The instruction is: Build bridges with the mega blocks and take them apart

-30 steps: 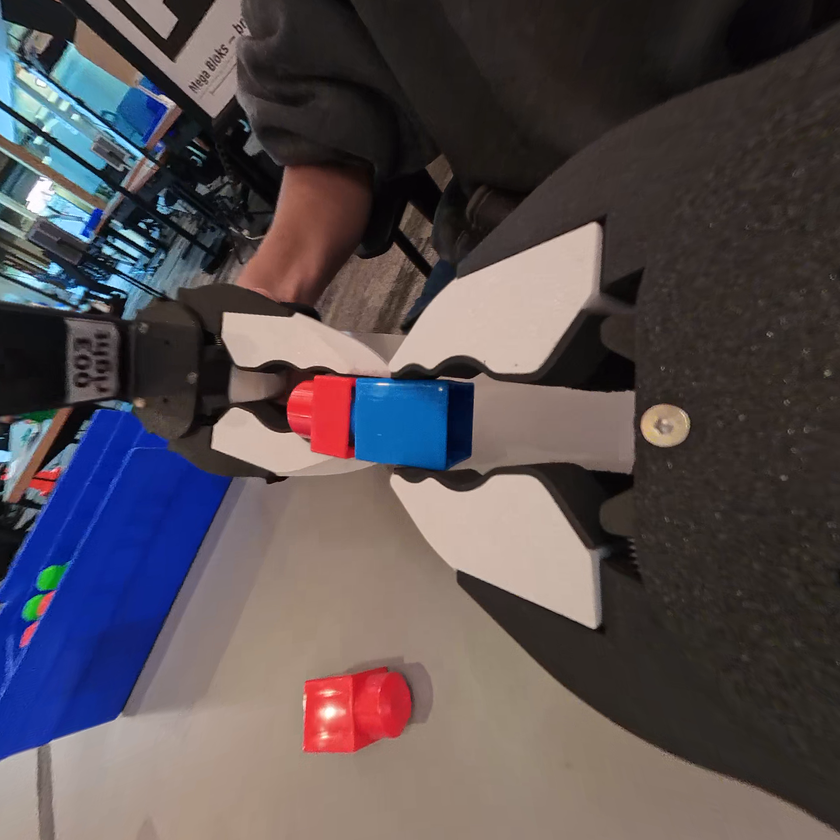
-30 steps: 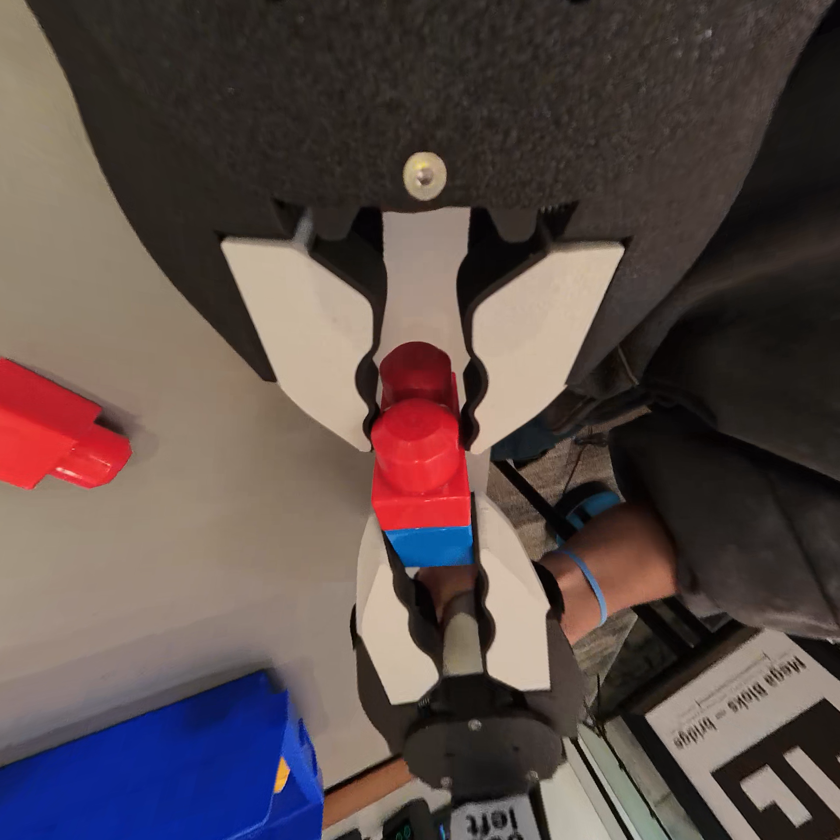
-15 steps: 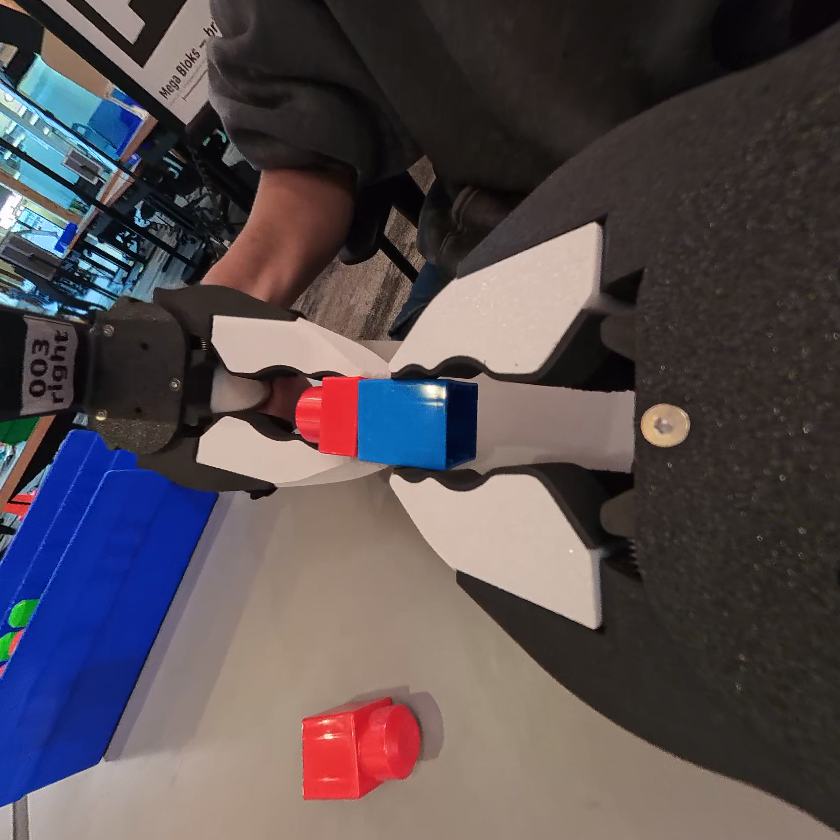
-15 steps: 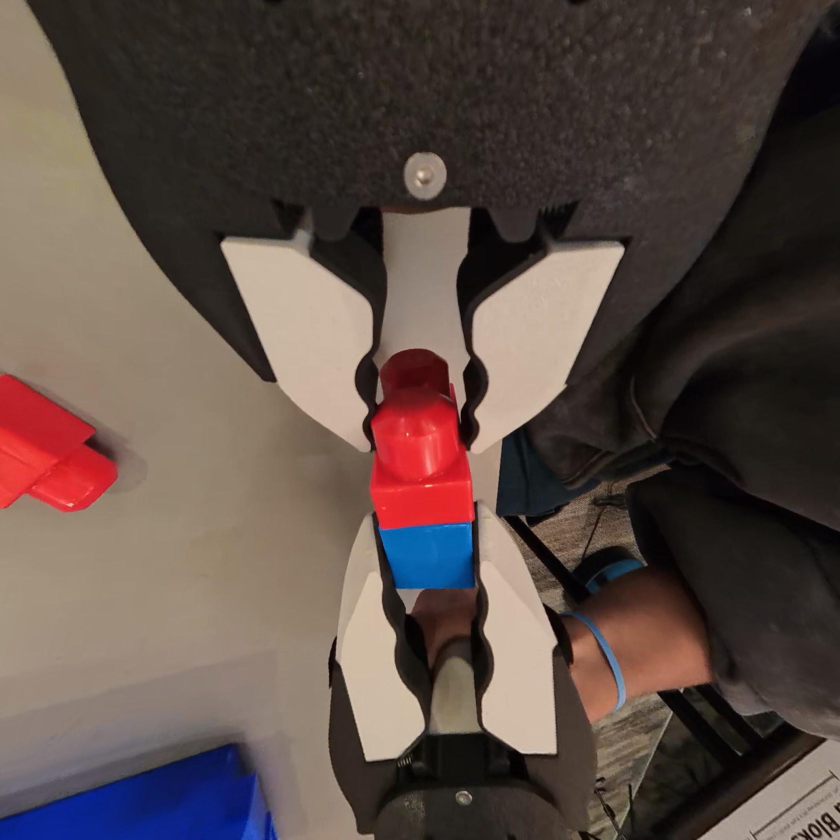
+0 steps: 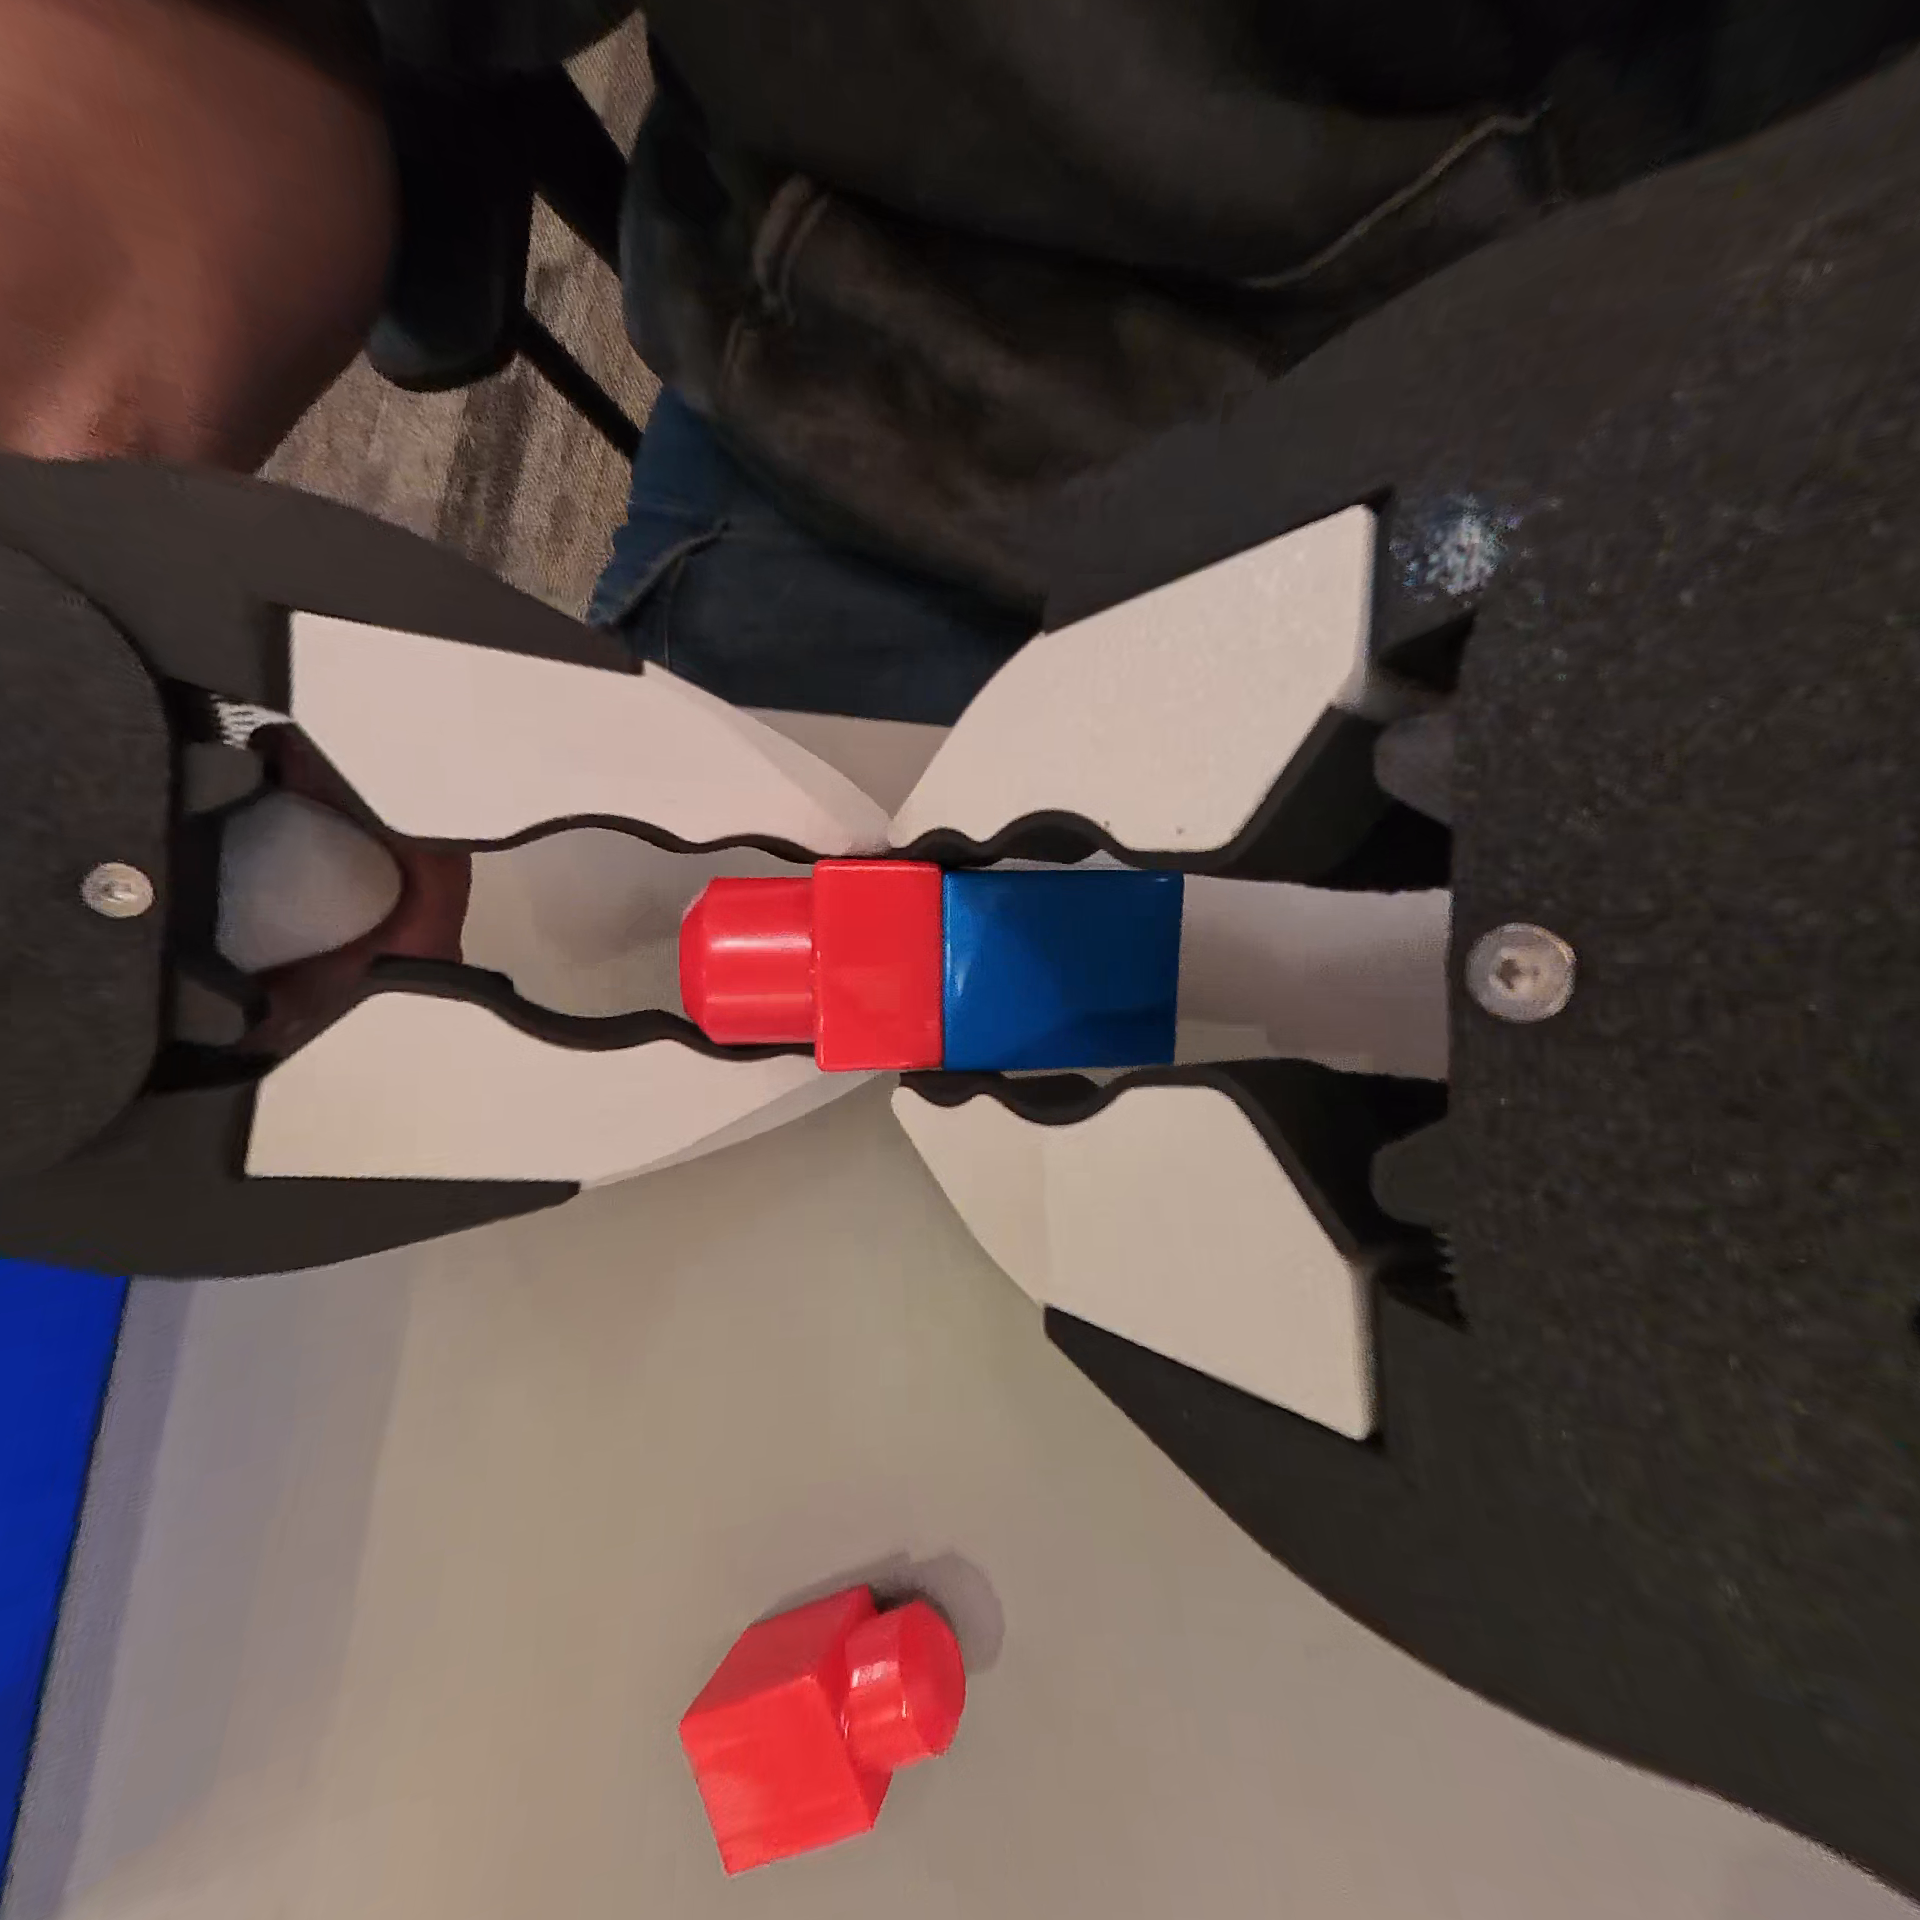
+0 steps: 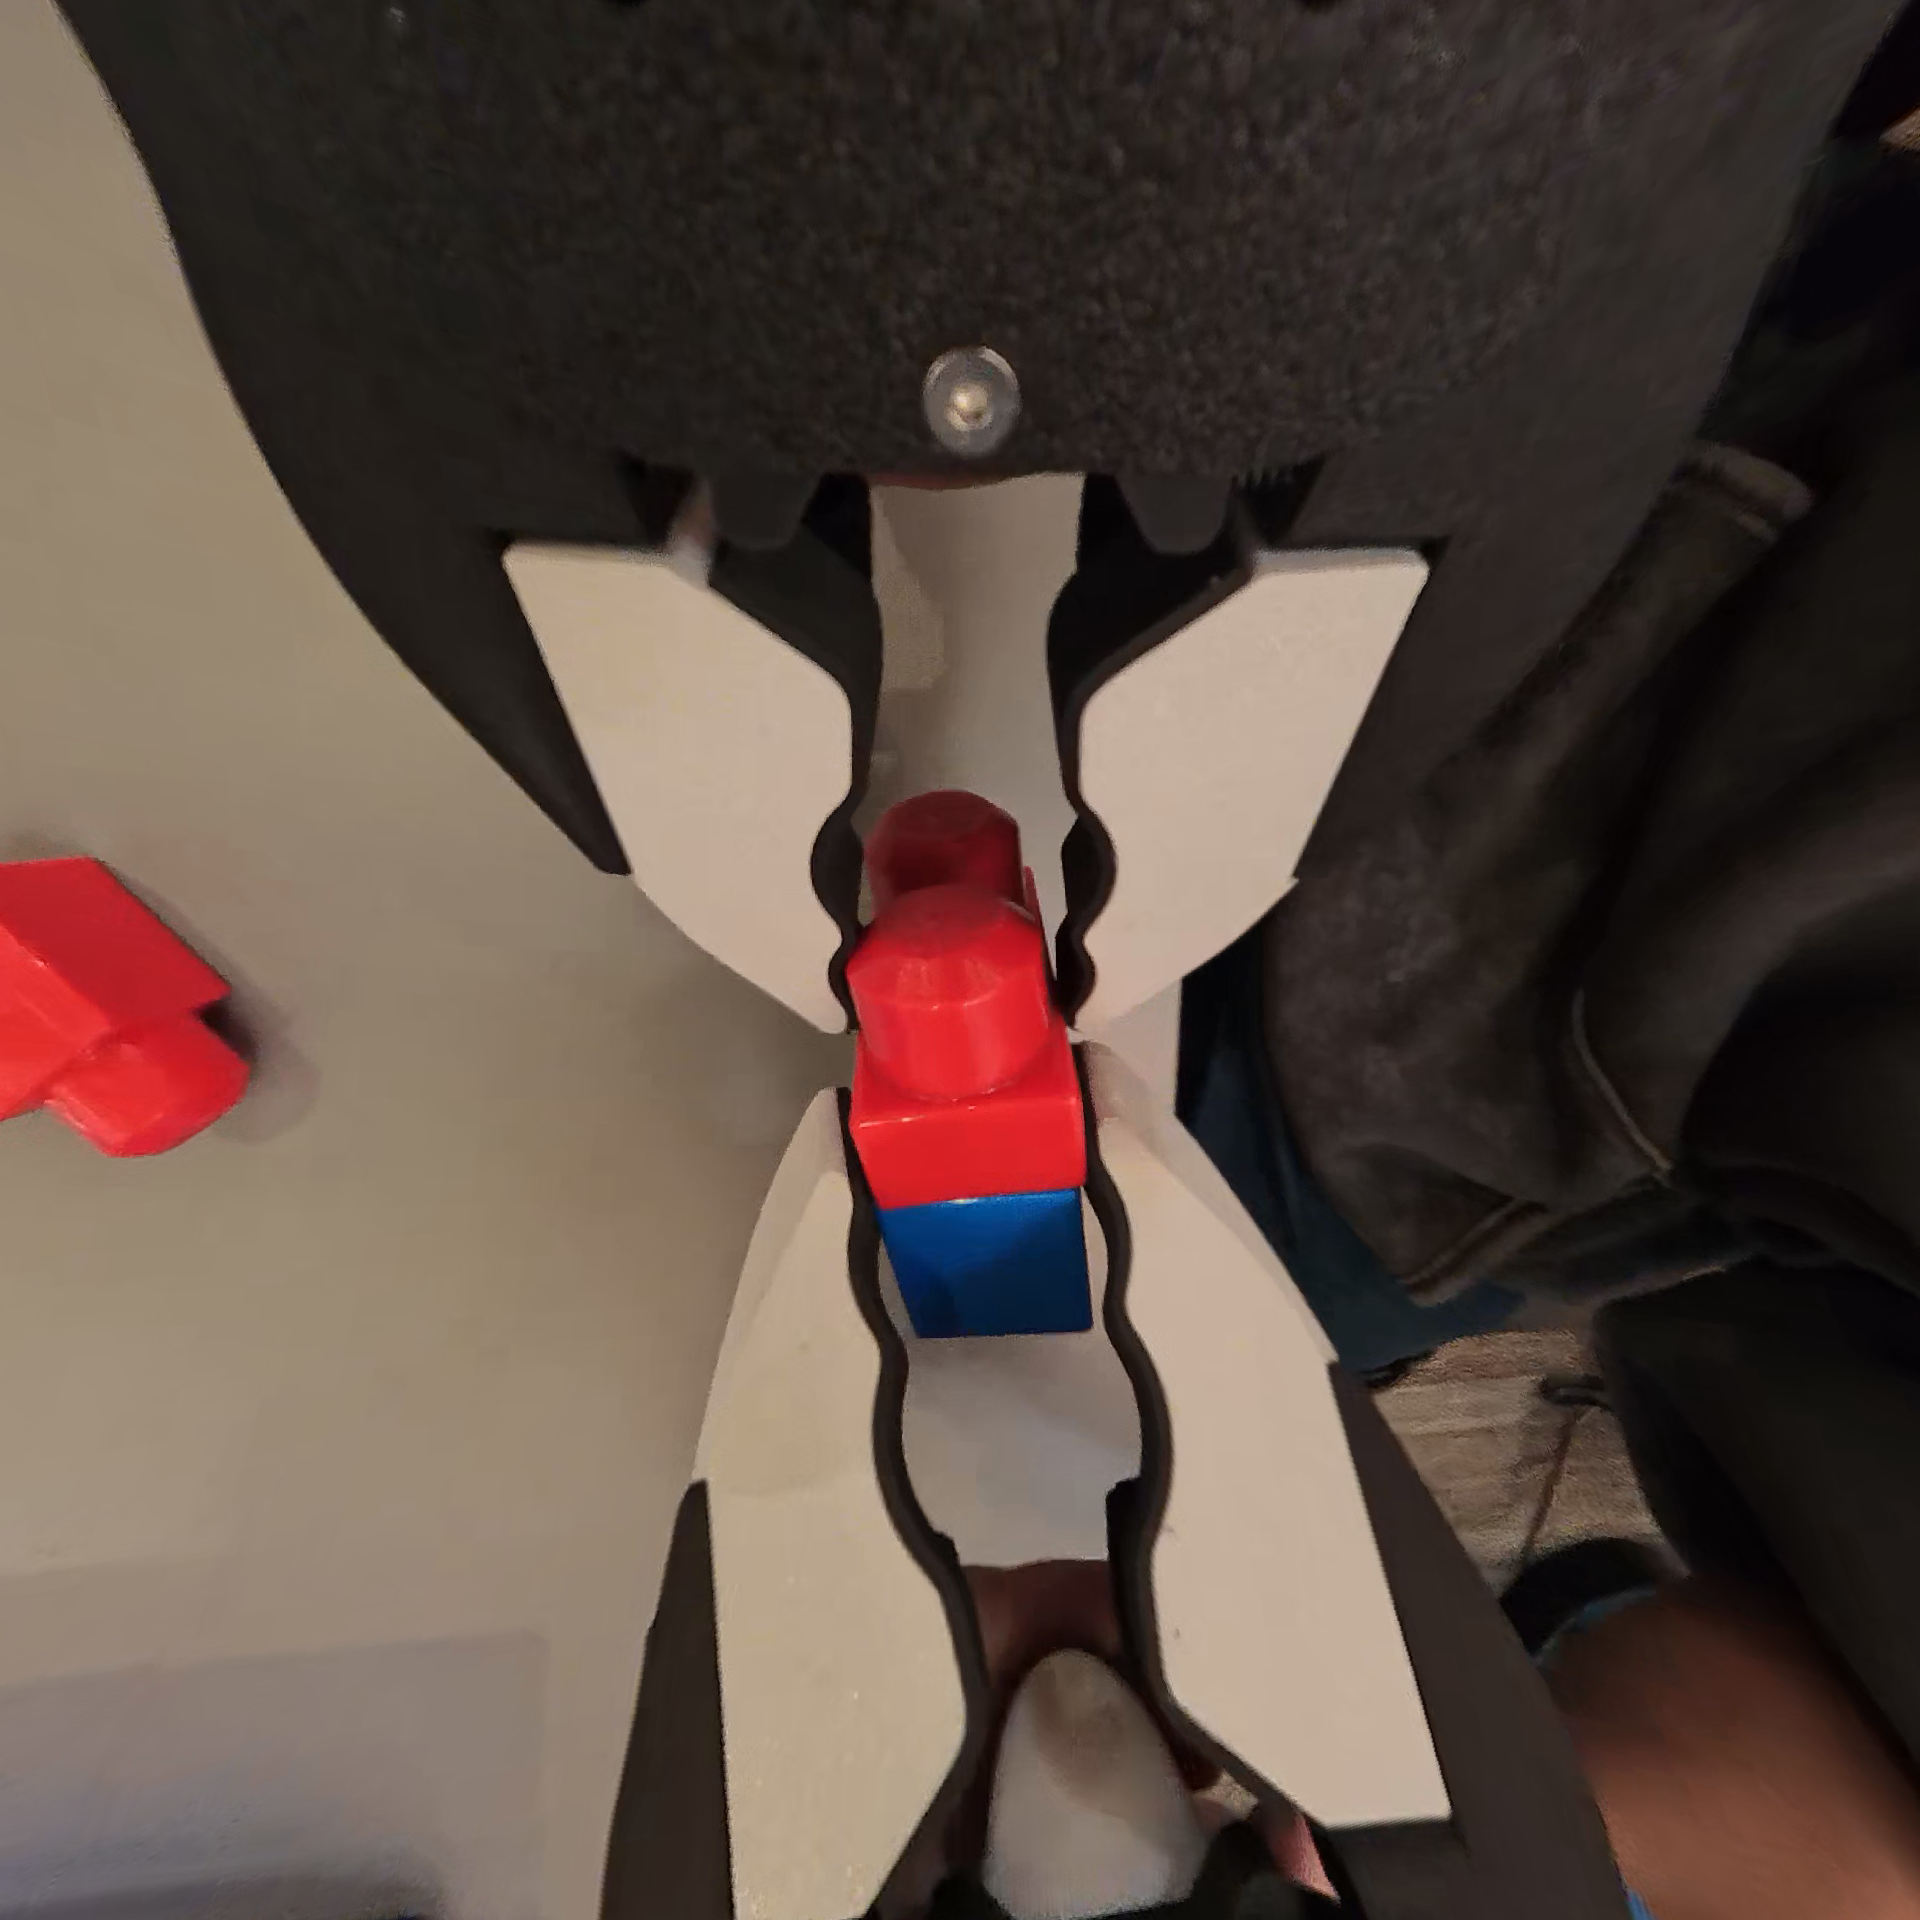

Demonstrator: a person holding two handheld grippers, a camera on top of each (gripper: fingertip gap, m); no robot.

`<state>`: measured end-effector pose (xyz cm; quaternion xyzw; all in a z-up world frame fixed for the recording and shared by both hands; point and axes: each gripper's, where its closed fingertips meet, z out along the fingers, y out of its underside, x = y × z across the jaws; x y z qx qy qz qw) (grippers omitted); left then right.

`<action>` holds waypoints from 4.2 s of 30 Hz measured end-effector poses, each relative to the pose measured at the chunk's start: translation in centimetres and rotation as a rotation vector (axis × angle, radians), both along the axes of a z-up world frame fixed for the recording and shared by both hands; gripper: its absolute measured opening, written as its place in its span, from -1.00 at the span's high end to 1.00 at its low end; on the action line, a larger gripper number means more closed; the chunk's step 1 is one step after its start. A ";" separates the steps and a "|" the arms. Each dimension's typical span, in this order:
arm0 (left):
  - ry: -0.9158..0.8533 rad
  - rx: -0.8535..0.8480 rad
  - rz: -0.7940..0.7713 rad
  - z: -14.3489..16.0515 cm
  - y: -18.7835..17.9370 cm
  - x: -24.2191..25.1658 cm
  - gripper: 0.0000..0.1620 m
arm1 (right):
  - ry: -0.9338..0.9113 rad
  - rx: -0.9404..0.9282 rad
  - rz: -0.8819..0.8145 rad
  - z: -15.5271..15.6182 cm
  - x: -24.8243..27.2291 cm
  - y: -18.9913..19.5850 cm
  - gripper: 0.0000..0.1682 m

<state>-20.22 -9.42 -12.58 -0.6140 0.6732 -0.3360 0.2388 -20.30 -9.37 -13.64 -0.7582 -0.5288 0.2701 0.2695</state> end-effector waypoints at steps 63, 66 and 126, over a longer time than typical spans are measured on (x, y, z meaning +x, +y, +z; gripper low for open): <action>-0.784 -0.461 0.360 9.4 9.3 0.9 0.55 | 1.009 -0.161 -0.330 9.1 2.5 8.9 0.57; -0.788 -0.441 0.357 9.1 9.3 0.9 0.55 | 0.994 -0.170 -0.327 8.6 2.4 8.8 0.57; -1.163 -0.671 0.515 11.1 10.8 -0.1 0.55 | 1.182 -0.178 -0.388 9.4 0.0 7.4 0.62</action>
